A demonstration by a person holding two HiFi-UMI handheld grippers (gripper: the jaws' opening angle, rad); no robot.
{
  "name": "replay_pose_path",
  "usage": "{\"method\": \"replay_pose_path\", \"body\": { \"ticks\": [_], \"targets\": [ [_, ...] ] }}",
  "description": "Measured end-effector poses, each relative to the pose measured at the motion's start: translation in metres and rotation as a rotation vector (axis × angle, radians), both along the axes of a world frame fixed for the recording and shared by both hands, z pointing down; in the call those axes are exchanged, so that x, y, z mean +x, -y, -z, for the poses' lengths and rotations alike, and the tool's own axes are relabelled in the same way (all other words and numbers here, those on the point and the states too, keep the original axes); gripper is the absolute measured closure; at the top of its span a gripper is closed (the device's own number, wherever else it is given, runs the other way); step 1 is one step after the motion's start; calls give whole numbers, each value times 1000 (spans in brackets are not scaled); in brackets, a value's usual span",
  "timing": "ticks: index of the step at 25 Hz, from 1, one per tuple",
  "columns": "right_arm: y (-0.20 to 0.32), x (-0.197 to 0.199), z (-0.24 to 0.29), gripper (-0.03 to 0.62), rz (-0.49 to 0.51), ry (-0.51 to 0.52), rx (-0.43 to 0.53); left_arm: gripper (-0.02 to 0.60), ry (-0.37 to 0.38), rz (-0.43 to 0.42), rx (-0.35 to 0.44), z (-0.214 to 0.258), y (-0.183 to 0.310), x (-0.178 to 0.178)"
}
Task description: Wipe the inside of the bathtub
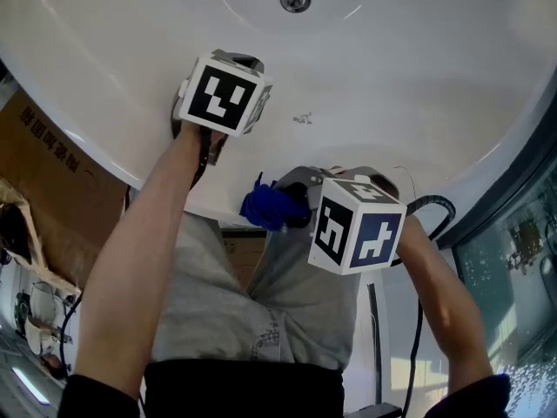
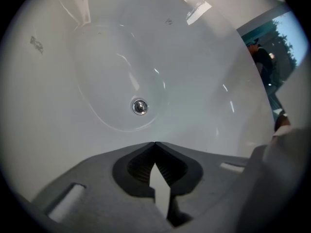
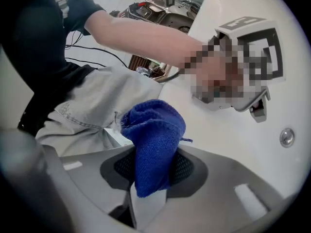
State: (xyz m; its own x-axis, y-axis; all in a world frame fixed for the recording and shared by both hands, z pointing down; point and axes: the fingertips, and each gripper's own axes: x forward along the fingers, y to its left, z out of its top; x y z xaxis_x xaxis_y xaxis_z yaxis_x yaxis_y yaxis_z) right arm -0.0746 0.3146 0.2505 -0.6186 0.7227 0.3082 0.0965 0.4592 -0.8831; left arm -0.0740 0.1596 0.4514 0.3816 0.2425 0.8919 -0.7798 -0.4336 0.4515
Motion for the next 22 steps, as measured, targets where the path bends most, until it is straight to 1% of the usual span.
{"method": "replay_pose_path", "body": {
  "ticks": [2,4,6,8,11,14,17,20,22],
  "targets": [
    [4,0,-2,467,-32,-2,-36,580,0,0,2,-1,1,1],
    [16,3,-9,465,-97,-16,-75,580,-4,12,5,-2,4,2],
    [40,9,-22,465,-168,-41,-65,580,-8,24,8,-4,7,4],
    [69,21,-43,465,-218,-82,5,580,-10,28,11,-5,9,5],
    [113,46,-81,464,-250,-170,165,580,-13,24,13,-6,8,9],
    [145,66,-118,464,-218,-246,305,580,-14,27,10,-7,7,14],
    [161,81,-156,459,-111,-296,402,580,-15,39,4,-10,6,19],
    [169,93,-195,456,10,-320,475,580,-25,48,-2,-13,4,24],
    [172,97,-218,456,58,-322,492,580,-27,51,-7,-16,2,26]
  ]
}}
